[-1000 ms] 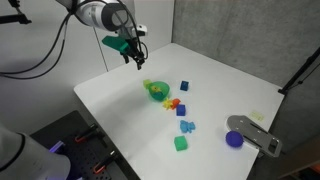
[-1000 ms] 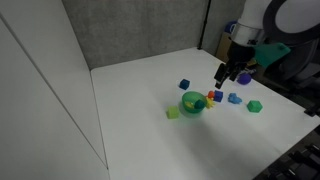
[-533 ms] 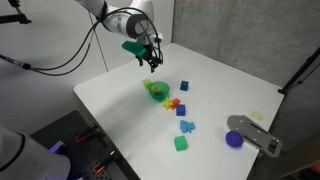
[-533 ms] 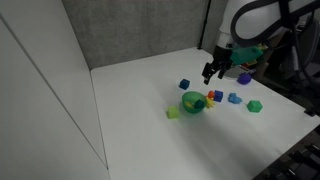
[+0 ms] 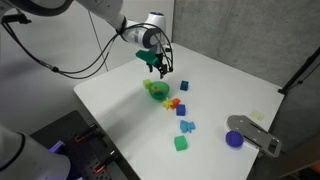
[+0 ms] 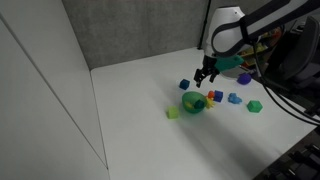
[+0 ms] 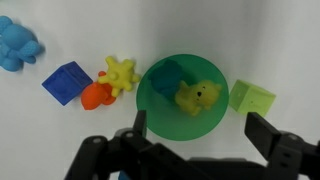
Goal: Pick up the blue toy from the green bowl and put it on the table, slide the green bowl a little backward on the table
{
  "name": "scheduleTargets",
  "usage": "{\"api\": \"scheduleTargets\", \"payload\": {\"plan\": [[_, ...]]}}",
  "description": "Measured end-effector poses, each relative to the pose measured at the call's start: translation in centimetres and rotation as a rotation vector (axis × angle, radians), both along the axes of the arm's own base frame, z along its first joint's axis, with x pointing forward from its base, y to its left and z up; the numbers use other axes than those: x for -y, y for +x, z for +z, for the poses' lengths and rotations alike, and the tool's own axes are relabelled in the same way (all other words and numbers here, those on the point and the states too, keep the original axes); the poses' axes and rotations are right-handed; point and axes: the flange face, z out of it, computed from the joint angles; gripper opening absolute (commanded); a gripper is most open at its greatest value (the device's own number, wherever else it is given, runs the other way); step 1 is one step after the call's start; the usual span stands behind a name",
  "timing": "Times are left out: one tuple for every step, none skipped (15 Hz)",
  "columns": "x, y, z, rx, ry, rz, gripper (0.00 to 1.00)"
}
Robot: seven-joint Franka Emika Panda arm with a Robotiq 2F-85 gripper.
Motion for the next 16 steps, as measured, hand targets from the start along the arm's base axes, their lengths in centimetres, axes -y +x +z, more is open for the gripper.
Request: {"api": "scheduleTargets", "payload": {"plan": [[0.0,0.4,-0.9,-0.009,-0.004,0.002,1.0],[-0.1,0.7,-2.0,-0.02,-0.01,0.005,1.0],[-0.1,1.0,-3.1,-0.034,-0.02,0.012,1.0],[0.0,1.2,-4.2,-0.048,-0.028,0.015,1.0],[0.0,1.4,-5.4,-0.064,-0.036,0.018,1.0],[0.1,1.5,-6.6,-0.082,-0.044,0.02,1.0],[0.2,1.6,-7.7,-0.099,-0.049,0.02,1.0],[0.3,1.8,-8.7,-0.112,-0.054,0.02,1.0],[0.4,1.9,-9.7,-0.122,-0.057,0.02,1.0],[0.4,2.1,-10.5,-0.129,-0.058,0.021,1.0],[0.4,2.2,-11.1,-0.134,-0.058,0.024,1.0],[0.4,2.4,-11.8,-0.137,-0.058,0.029,1.0],[0.3,2.6,-12.3,-0.139,-0.058,0.034,1.0],[0.2,2.8,-12.7,-0.138,-0.057,0.044,1.0],[0.1,3.0,-13.1,-0.138,-0.054,0.059,1.0],[0.0,3.2,-13.3,-0.137,-0.051,0.078,1.0]]}}
